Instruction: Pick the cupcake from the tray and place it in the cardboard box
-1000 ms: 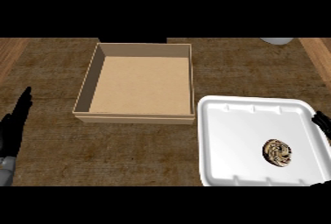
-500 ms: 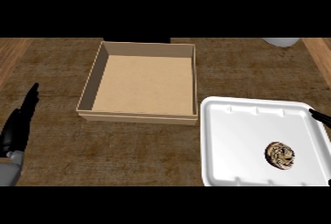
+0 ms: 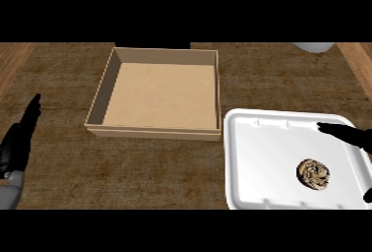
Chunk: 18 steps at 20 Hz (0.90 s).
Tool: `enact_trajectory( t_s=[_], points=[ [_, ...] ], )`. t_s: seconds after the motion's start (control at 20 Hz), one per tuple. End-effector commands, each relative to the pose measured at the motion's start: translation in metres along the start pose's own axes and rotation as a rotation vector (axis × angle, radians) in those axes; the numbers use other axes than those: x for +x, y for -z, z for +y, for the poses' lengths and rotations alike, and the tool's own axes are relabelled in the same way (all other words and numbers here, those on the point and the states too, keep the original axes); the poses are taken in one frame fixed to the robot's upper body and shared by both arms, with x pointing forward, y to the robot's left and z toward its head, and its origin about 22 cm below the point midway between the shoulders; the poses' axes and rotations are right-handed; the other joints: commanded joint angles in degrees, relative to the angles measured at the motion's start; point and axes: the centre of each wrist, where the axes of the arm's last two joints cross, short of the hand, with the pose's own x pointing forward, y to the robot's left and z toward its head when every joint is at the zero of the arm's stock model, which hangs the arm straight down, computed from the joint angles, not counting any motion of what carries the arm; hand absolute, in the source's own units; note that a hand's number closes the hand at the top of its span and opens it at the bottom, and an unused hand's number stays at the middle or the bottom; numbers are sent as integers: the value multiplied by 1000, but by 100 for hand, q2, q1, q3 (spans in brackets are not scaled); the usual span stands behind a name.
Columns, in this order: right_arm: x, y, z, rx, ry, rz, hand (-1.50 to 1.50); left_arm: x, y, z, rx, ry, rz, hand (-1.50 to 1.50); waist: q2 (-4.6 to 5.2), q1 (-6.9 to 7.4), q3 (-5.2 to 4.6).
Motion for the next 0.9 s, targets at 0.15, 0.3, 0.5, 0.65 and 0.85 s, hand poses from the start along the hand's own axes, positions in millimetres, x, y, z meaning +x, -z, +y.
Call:
enact_trajectory(
  t_s=[0.15, 0.3, 0.5, 0.65, 0.85],
  points=[
    [14, 22, 10, 84, -59, 64, -150, -12, 2, 14, 12, 3, -17, 0, -5, -50, -1],
    [26, 31, 10, 91, -77, 58, -150, -18, -7, 16, 7, 4, 0, 0, -10, -55, -2],
    [25, 36, 35, 115, -68, 52, -150, -2, -2, 4, 3, -4, -7, 0, -9, -62, 0],
    [4, 50, 34, 124, -83, 57, -150, -6, 11, -9, 5, 6, 6, 0, 8, -35, 2],
    [18, 32, 23, 115, -36, 8, -150, -10, -7, -7, 8, 13, 8, 0, -7, -55, 0]
  ],
)
